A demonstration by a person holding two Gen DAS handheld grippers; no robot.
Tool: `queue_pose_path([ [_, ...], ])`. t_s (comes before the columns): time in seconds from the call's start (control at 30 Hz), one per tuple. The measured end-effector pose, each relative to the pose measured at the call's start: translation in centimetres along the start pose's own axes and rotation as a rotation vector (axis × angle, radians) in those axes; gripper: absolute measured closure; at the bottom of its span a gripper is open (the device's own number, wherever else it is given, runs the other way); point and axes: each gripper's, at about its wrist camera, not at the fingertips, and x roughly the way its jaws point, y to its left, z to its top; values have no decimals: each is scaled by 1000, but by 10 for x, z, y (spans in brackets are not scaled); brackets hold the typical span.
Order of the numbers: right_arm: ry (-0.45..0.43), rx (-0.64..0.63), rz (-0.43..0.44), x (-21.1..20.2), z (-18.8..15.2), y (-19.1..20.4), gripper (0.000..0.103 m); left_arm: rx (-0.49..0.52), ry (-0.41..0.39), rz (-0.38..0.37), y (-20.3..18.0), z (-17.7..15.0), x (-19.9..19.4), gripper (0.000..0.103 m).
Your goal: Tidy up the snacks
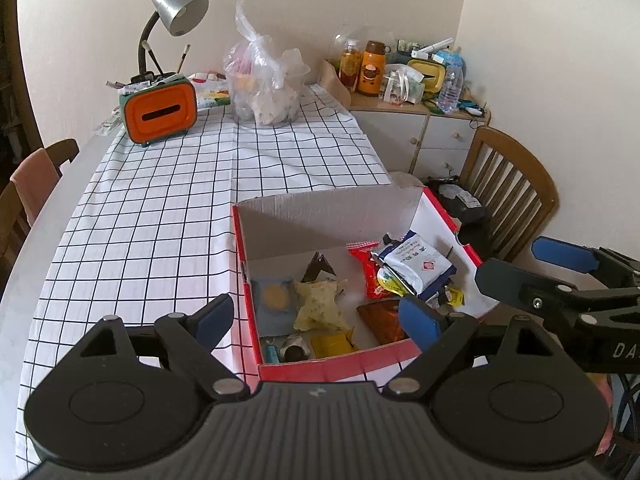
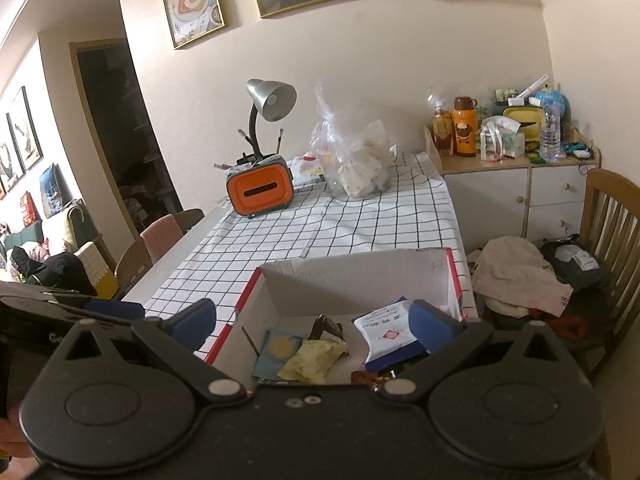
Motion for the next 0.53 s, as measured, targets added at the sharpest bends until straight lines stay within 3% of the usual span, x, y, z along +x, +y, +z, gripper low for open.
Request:
queue_pose_path([
  [0.53, -11, 43, -10, -4, -6, -7, 0, 18, -27, 4, -5, -1, -2, 13],
])
